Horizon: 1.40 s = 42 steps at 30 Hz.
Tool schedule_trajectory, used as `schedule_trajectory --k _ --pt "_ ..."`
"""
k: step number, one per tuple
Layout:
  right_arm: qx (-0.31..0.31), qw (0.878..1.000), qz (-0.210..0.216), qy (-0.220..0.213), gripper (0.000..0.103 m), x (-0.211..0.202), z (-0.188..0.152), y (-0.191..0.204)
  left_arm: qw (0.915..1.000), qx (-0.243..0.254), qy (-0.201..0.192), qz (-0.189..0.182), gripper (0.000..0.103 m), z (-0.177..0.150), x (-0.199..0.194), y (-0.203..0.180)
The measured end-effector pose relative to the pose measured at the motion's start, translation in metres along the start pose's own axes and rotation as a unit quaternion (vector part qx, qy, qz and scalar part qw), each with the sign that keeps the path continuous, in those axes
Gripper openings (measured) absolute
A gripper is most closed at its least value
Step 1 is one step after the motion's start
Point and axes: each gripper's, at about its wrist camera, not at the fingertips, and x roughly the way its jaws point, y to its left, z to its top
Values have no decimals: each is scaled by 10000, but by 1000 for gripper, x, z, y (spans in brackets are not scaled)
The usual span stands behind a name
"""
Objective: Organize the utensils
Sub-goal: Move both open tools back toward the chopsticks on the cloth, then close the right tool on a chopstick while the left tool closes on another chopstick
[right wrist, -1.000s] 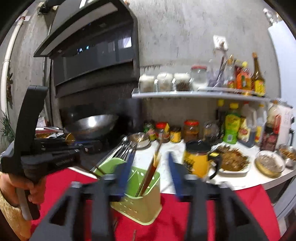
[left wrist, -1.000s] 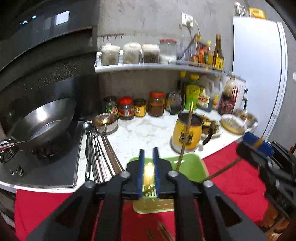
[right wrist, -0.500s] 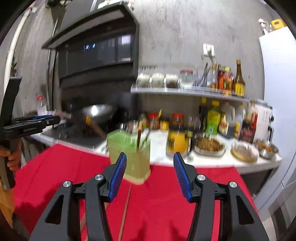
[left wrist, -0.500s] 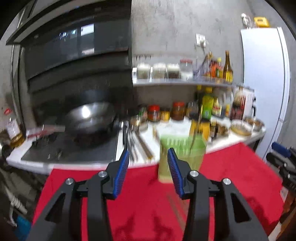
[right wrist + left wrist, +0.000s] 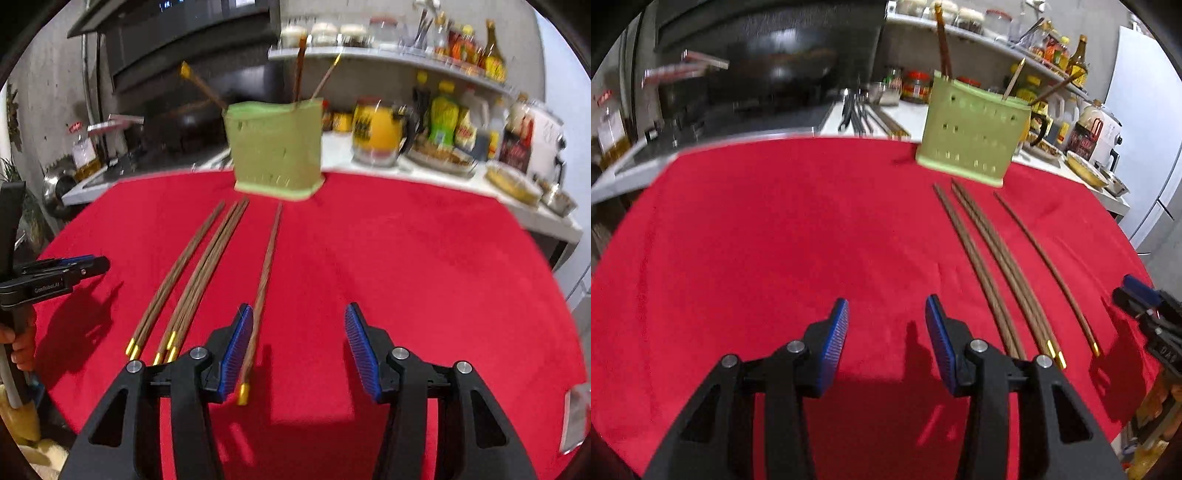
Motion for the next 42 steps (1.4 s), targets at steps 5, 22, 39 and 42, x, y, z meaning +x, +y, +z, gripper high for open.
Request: schedule_trajectory --k 5,22,39,42 --pt "-183 9993 172 289 16 19 -1 15 9997 144 159 -122 43 0 11 -11" --pt "-110 9983 -155 559 7 34 0 1 9961 488 374 -635 38 7 30 -60" --pt "-195 9979 -304 530 7 29 -4 2 9909 1212 450 375 26 9 40 -78" --pt "-176 9984 -243 484 7 29 -5 2 9892 1279 390 598 7 6 37 -65"
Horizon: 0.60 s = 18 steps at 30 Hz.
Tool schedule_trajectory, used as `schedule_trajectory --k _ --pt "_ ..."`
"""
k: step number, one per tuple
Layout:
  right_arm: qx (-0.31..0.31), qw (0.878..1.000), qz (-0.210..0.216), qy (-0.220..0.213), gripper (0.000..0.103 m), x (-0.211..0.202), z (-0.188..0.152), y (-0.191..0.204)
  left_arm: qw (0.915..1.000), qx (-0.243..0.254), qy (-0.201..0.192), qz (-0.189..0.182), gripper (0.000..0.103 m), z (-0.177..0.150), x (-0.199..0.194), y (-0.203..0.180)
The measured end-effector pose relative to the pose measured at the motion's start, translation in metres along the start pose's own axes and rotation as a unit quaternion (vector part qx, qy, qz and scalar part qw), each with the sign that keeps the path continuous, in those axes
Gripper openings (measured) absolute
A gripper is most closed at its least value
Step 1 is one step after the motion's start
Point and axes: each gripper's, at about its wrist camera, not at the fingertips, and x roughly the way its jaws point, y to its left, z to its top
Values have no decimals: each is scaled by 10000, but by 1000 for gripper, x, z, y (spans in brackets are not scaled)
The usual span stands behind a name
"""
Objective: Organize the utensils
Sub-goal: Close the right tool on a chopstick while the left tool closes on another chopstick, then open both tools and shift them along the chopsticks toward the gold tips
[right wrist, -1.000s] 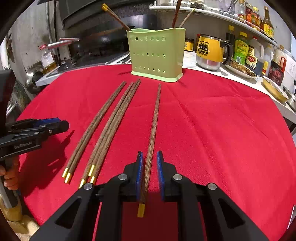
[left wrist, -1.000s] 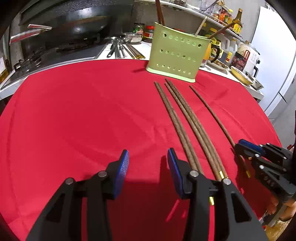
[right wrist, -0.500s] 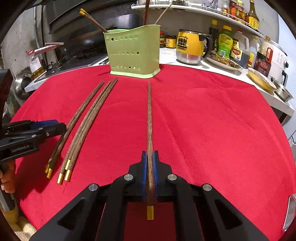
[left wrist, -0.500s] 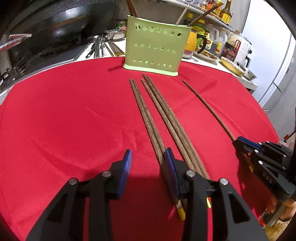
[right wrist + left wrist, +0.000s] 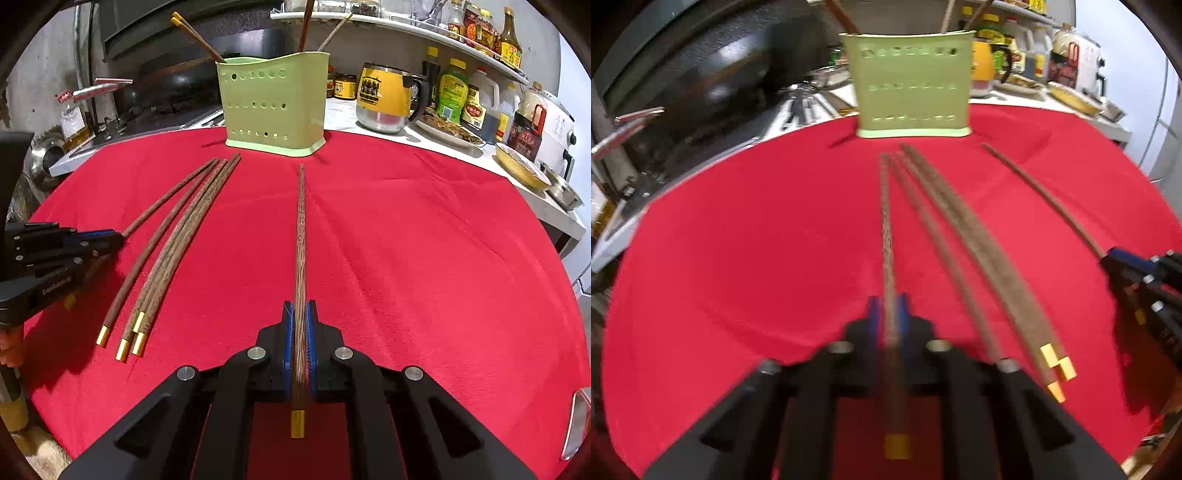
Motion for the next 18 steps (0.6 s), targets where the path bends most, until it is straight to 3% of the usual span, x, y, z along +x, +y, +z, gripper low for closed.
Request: schedule_trajectory --k 10,12,16,18 --pt "-154 9997 193 -18 7 6 10 16 9983 -546 51 183 7 -15 -8 37" --pt "-196 9996 192 38 7 9 13 18 9981 -614 40 94 7 -17 -10 39" --pt "-226 9995 194 85 9 10 14 19 9946 -934 -62 -453 7 -23 -15 54" --pt "-207 9996 173 57 26 6 13 18 9935 -965 -170 -579 7 -28 -21 58"
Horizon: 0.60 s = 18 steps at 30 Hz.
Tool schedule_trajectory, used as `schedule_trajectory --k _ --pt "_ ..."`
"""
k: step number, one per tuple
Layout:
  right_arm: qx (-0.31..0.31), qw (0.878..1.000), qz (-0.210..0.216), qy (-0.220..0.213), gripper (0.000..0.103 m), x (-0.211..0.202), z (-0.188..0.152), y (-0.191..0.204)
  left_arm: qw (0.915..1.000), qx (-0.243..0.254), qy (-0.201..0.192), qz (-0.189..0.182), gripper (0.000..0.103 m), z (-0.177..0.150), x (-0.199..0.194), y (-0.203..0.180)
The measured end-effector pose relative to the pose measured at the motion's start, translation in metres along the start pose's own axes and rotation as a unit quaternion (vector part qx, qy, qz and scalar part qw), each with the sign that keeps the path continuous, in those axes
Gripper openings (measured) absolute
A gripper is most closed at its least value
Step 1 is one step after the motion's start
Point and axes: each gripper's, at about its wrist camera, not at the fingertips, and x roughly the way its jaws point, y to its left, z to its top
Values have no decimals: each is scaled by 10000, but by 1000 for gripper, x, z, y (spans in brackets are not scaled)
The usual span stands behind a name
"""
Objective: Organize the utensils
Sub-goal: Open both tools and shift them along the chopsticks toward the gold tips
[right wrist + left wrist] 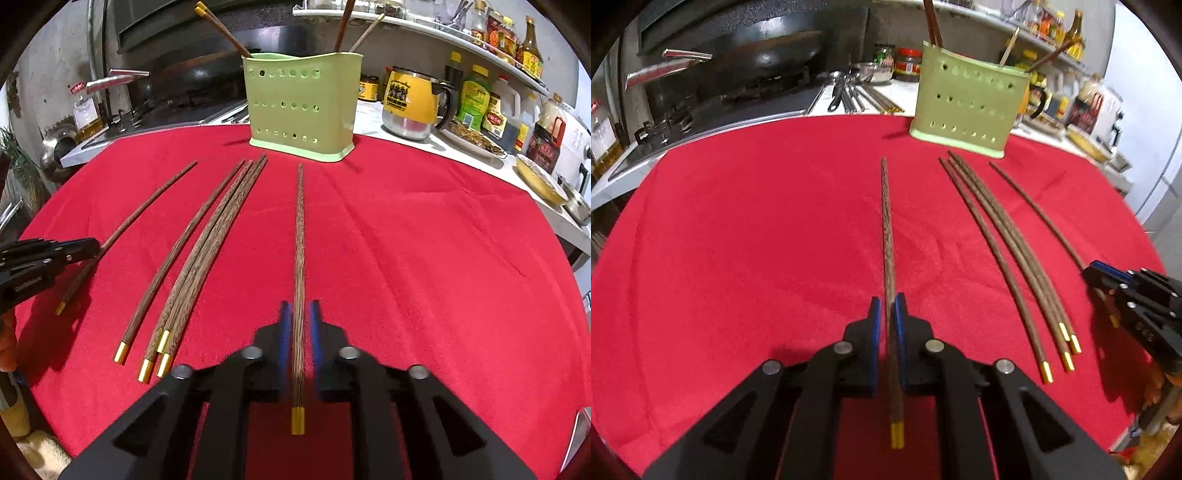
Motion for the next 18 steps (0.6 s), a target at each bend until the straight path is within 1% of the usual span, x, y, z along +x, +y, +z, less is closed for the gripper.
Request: schedule_trajectory --k 2,3,5,8,12,14,15,18 --pt "-16 10000 -1 -41 37 -5 -3 1 9999 86 -64 -65 7 -7 -6 0" --pt "-29 10000 -7 -49 37 -7 -4 1 9998 153 -79 -86 8 -13 -10 0" --pt "-59 10000 -15 -39 37 -11 -7 2 9997 230 -75 -91 12 -21 -15 -3" --pt "-79 10000 -14 -13 37 -14 -12 3 9994 327 -20 -131 13 -34 -19 -8" --pt "-63 10000 20 29 37 -16 -19 3 9992 406 13 -46 15 -44 -25 -16" --pt "-47 10000 41 44 37 -17 -23 2 9990 443 23 4 21 -48 -28 -21" --pt "-36 10000 41 50 37 -17 -24 2 9988 479 30 66 21 -50 -28 -22" --pt "23 10000 62 38 37 -19 -29 -1 9981 559 67 253 29 -54 -30 -30"
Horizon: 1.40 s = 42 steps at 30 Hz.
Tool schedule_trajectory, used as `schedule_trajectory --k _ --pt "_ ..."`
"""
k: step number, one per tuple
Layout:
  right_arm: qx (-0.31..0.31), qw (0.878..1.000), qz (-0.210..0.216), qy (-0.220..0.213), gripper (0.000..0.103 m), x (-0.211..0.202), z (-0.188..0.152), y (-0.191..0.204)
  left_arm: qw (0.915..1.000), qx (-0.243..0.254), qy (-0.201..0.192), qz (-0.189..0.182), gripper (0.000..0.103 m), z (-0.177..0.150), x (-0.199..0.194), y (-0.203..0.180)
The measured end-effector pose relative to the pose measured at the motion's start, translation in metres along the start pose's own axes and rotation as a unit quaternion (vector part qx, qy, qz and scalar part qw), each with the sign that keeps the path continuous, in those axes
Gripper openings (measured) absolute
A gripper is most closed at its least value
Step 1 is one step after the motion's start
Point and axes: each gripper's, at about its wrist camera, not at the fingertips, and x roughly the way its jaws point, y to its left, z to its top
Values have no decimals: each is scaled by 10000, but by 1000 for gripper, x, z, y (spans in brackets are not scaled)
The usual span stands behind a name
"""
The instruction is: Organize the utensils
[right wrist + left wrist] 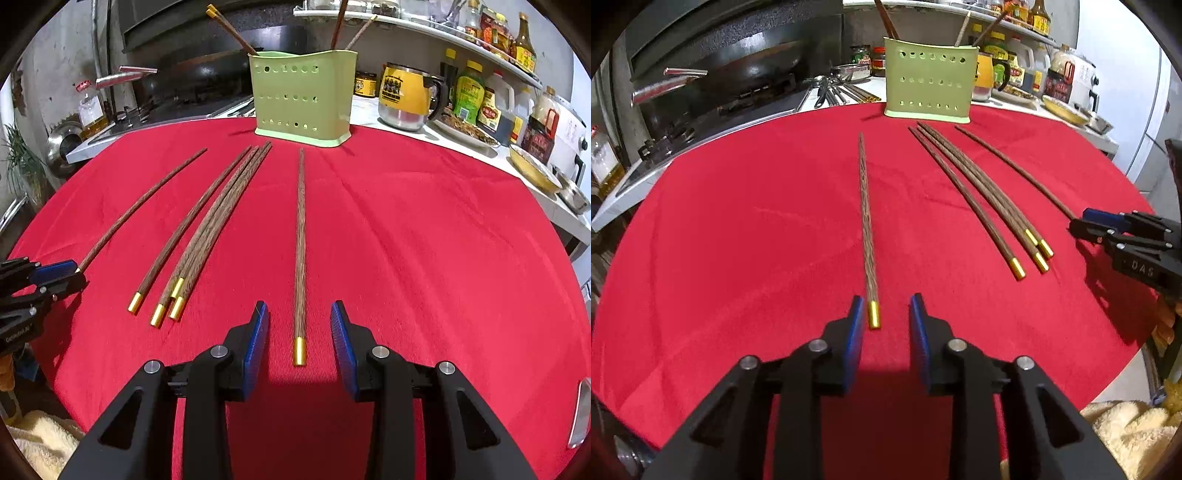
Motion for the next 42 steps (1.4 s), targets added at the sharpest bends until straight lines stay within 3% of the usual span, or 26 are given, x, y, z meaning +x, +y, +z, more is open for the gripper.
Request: schedule_trajectory --k 10,14,16,19,24,27,32,36,42 --pt "-54 9999 75 -139 36 -8 -12 -2 9991 -423 -27 -11 30 6 4 9" --pt "-128 9997 63 -207 18 -10 -15 2 9993 -269 -120 211 22 7 7 4" --pt "-168 9996 27 -235 17 -10 -16 2 9993 -245 -147 255 18 7 7 5" --pt "-129 9996 13 -233 7 -10 -16 2 9991 -161 -170 362 8 6 7 6" --pt "-81 9997 -50 -228 7 -14 -18 1 9991 -315 -241 165 7 5 4 16" --pt "7 9993 -69 -373 7 -23 -16 -3 9981 -411 -464 68 7 9 -7 21" --pt "136 9955 1 -934 7 -59 2 -7 9922 -438 -1164 -81 7 29 -45 29" --pt "145 9890 74 -1467 7 -94 23 -7 9814 -412 -1861 -235 7 53 -87 31" --pt "12 9774 65 -2112 7 -138 52 -3 9665 -359 -2540 -118 7 74 -130 31"
